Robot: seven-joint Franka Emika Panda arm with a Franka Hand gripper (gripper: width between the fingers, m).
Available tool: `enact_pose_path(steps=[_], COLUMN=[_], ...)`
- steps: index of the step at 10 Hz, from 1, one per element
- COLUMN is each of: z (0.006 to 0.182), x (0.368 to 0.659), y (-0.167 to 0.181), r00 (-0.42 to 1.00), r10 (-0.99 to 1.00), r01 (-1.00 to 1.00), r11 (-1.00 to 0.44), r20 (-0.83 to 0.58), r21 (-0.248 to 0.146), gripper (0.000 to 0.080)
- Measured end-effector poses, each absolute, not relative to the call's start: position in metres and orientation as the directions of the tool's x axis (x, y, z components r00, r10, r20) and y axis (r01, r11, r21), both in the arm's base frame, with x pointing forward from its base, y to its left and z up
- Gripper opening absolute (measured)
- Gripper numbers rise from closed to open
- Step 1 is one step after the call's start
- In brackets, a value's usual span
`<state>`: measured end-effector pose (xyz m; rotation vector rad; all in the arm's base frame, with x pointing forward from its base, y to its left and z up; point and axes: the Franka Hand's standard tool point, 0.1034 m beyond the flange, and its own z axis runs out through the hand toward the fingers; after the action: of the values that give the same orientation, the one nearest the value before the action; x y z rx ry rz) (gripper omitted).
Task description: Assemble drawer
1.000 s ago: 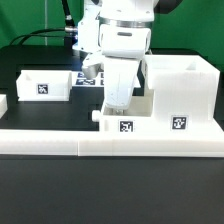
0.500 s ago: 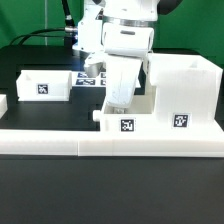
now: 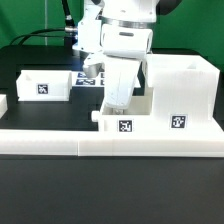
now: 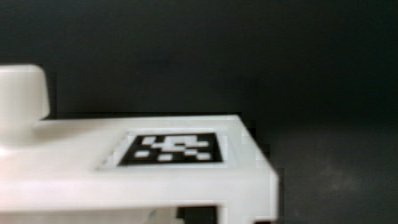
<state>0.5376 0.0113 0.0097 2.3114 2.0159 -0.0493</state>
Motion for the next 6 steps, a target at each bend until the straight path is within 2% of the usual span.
enact_pose_path(steps=[6], z=[0.0091], x=[0.5369], y=[0.0106], r00=[0.137], r10=[0.988], r01=[0.99], r11=[-0.135], r20=[-0.073], r21=[0.033], gripper=[0.0043])
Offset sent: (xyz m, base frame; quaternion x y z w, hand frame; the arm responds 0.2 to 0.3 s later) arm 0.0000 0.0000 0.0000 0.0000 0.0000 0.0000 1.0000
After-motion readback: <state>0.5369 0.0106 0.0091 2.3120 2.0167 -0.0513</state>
